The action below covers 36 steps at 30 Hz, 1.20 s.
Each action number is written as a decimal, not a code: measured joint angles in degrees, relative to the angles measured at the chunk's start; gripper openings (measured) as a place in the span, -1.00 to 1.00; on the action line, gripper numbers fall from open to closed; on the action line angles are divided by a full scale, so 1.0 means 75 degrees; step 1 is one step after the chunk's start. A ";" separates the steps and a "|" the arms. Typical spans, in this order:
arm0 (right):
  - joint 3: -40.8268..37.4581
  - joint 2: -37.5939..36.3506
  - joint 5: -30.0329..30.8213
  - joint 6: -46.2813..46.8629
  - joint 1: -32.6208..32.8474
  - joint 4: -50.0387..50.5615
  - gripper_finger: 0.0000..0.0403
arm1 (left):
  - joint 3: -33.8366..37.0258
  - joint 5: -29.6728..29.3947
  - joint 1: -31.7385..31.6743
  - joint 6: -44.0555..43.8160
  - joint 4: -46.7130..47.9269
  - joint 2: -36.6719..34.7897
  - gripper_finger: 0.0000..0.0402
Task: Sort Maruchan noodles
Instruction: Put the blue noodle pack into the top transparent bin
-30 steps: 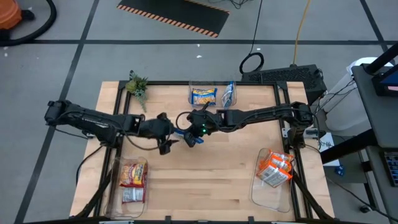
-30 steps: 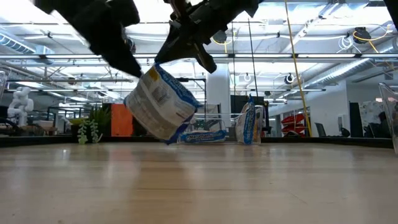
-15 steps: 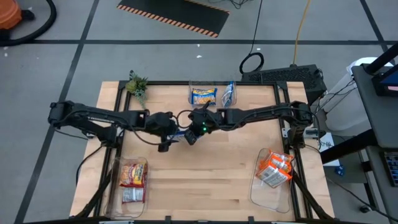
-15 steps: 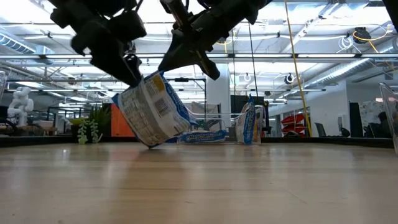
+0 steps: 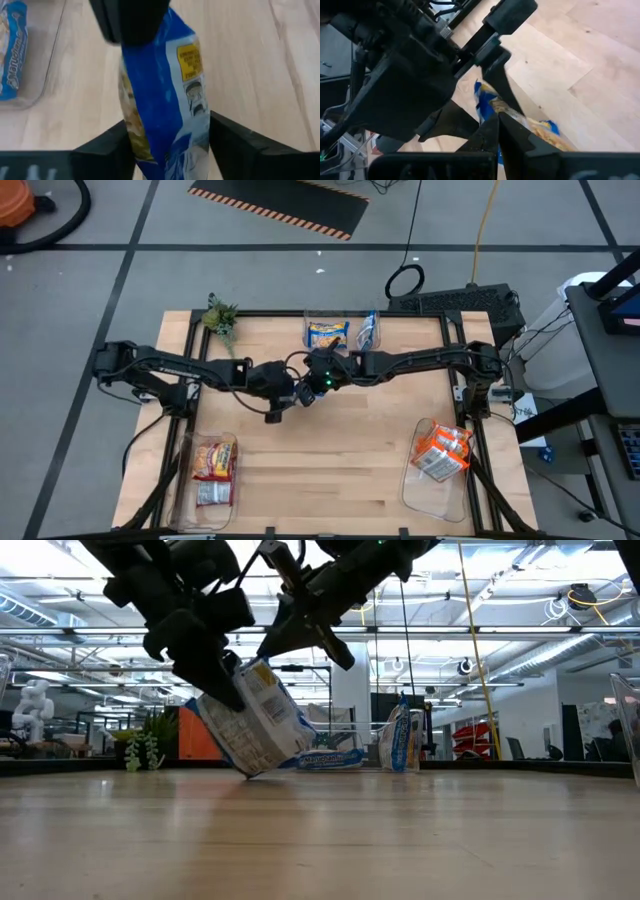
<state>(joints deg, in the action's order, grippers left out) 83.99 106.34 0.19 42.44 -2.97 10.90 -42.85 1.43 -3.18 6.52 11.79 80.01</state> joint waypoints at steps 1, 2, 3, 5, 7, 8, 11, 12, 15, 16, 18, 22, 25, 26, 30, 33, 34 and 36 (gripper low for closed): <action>0.0003 0.0000 0.0000 0.0000 -0.0008 0.0000 -1.00 | 0.0000 -0.0003 -0.0001 -0.0010 -0.0044 0.0004 0.04; 0.0003 0.0000 0.0004 -0.0003 -0.0018 0.0000 -1.00 | 0.0002 -0.0005 -0.0013 -0.0054 -0.0067 0.0008 -0.02; 0.0003 0.0000 0.0006 -0.0019 -0.0036 0.0000 -1.00 | 0.0003 -0.0021 -0.0017 -0.0137 -0.0121 0.0009 -0.07; 0.0003 0.0000 0.0008 -0.0026 -0.0064 -0.0003 -1.00 | 0.0003 -0.0053 -0.0023 -0.0241 -0.0211 0.0009 -0.16; 0.0003 -0.0001 0.0006 -0.0033 -0.0103 -0.0006 -1.00 | 0.0003 -0.0092 -0.0023 -0.0292 -0.0214 0.0009 -0.23; 0.0003 0.0000 0.0008 -0.0042 -0.0114 -0.0006 -1.00 | 0.0003 -0.0145 -0.0023 -0.0307 -0.0216 0.0009 -0.26; 0.0003 0.0000 0.0002 -0.0087 -0.0180 -0.0002 -1.00 | 0.0003 -0.0227 -0.0037 -0.0266 -0.0239 0.0006 -0.34; 0.0003 0.0000 -0.0005 -0.0088 -0.0204 0.0000 -1.00 | 0.0003 -0.0253 -0.0044 -0.0198 -0.0257 0.0006 -0.36; 0.0000 -0.0076 0.0000 -0.0232 -0.0247 0.0024 -0.99 | 0.0003 -0.0441 -0.0044 -0.0123 -0.0313 -0.0070 -0.38; 0.0000 -0.0125 0.0003 -0.0339 -0.0247 0.0034 -0.97 | 0.0003 -0.0485 -0.0044 -0.0096 -0.0426 -0.0075 -0.39; 0.0000 -0.0289 0.0017 -0.0494 -0.0255 0.0049 -0.92 | 0.0003 -0.0548 -0.0042 0.0011 -0.0558 -0.0082 -0.39; 0.0000 -0.0773 0.0043 -0.0791 -0.0328 0.0640 -0.77 | -0.0130 -0.0545 -0.0038 0.0157 -0.0791 -0.0193 -0.39; 0.0000 -0.1342 0.0325 -0.1032 -0.0430 0.1560 -0.65 | -0.0405 -0.0572 -0.0038 0.0281 -0.0736 -0.0190 -0.40; 0.0000 -0.1567 0.0452 -0.1124 -0.0462 0.1865 -0.62 | -0.0521 -0.0575 -0.0038 0.0424 -0.0738 -0.0190 -0.40; 0.0000 -0.2480 0.1257 -0.1391 -0.0518 0.3314 -0.51 | -0.1108 -0.0560 -0.0038 0.1171 -0.0741 -0.0187 -0.40; 0.0000 -0.3194 0.2044 -0.1473 -0.0515 0.4253 -0.48 | -0.1684 -0.0553 -0.0182 0.1394 -0.0746 -0.0184 -0.40; 0.0000 -0.3439 0.2284 -0.1515 -0.0515 0.4511 -0.47 | -0.1881 -0.0558 -0.0259 0.1382 -0.0741 -0.0184 -0.40; 0.0000 -0.3873 0.2711 -0.1601 -0.0518 0.4997 -0.47 | -0.2233 -0.0598 -0.0452 0.1337 -0.0729 -0.0184 -0.40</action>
<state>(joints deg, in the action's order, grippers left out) 83.99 77.29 20.52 30.43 -6.85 48.37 -59.60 -3.05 -6.57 16.55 6.33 78.63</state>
